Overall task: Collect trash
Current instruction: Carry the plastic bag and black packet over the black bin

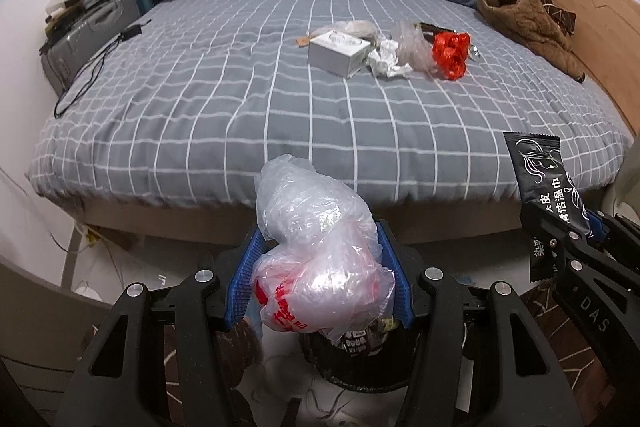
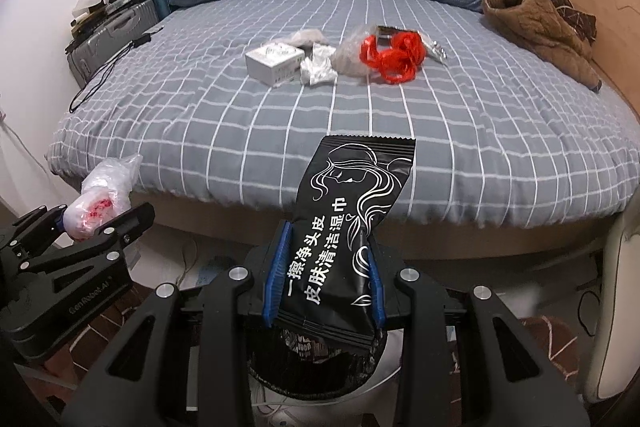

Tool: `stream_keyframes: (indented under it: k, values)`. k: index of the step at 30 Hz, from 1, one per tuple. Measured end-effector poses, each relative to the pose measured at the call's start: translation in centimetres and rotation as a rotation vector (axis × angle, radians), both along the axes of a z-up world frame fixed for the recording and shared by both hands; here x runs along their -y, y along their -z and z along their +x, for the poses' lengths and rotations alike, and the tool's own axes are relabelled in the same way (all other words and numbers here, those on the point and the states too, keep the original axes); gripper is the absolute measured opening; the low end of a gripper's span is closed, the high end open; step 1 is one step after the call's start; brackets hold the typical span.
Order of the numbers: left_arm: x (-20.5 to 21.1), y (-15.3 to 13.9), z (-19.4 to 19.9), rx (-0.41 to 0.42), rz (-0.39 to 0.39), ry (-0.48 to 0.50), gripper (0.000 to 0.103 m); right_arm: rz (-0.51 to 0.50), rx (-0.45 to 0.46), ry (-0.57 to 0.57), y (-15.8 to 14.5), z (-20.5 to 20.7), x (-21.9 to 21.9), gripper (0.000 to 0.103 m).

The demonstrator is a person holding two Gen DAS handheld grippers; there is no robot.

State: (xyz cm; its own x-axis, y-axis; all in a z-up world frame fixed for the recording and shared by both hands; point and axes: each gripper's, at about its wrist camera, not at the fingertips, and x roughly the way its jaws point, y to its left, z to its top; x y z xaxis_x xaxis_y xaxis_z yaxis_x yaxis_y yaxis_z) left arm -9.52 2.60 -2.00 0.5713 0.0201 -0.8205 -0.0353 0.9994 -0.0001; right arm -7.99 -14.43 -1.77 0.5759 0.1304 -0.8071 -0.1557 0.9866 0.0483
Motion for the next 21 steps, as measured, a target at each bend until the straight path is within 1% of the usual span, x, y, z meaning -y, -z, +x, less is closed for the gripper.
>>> stream_keyframes:
  k: [10,21]
  values:
    - [0.1,3.5,-2.2,-0.053,-0.014,0.006,0.055,-0.002,-0.047,0.003,2.9,-2.3,0.0,0.033]
    - [0.5,7.9,-3.1,-0.123,-0.026,0.018,0.055,-0.022,-0.108,-0.022,6.3,-3.5,-1.0,0.033]
